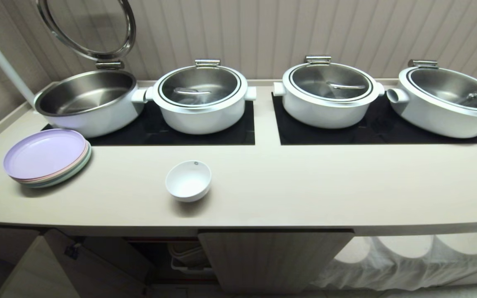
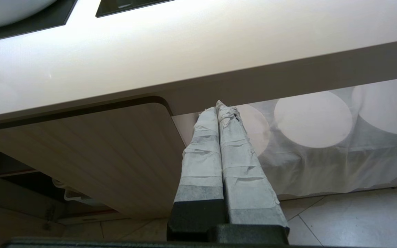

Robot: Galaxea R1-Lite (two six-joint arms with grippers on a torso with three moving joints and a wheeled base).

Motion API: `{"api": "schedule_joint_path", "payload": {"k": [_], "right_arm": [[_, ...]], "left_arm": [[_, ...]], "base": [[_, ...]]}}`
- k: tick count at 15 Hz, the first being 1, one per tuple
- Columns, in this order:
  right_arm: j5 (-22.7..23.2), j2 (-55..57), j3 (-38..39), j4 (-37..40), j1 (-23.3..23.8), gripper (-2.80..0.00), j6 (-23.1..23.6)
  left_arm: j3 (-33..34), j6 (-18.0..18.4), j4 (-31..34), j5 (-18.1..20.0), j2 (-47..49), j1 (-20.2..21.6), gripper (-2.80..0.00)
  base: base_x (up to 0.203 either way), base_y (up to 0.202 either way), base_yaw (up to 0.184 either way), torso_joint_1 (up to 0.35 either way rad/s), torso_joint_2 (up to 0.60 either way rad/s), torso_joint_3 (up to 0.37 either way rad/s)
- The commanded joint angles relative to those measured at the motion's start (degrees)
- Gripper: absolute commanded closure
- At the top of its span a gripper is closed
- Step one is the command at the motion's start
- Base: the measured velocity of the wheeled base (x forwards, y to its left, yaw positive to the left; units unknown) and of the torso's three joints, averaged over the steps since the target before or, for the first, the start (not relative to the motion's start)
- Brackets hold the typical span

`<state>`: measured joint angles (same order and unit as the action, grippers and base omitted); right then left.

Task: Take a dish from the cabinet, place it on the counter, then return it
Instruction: Pick up the bowl from the table

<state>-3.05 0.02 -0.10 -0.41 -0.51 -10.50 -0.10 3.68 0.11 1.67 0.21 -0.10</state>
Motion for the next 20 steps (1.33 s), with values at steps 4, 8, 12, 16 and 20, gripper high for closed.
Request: {"api": "schedule_joint_path", "payload": {"k": [4,8,12,16,20], "right_arm": [[0.0,0.0,0.0,0.0,0.0,0.00,-0.1],[0.0,0.0,0.0,0.0,0.0,0.00,-0.1],[0.0,0.0,0.0,0.0,0.0,0.00,-0.1],[0.0,0.0,0.0,0.0,0.0,0.00,-0.1],[0.0,0.0,0.0,0.0,0.0,0.00,-0.1]], "left_arm": [[0.0,0.0,0.0,0.0,-0.2,0.0,0.00],[0.0,0.0,0.0,0.0,-0.2,0.0,0.00],[0.0,-0.1,0.0,0.0,-0.2,0.0,0.00],[0.0,0.0,0.0,0.0,-0.2,0.0,0.00],[0.0,0.0,0.0,0.0,-0.2,0.0,0.00]], "base": [[0.000,0.000,0.000,0.000,0.00,0.000],[0.000,0.000,0.000,0.000,0.00,0.000],[0.000,0.000,0.000,0.000,0.00,0.000],[0.000,0.000,0.000,0.000,0.00,0.000],[0.000,0.000,0.000,0.000,0.00,0.000]]}}
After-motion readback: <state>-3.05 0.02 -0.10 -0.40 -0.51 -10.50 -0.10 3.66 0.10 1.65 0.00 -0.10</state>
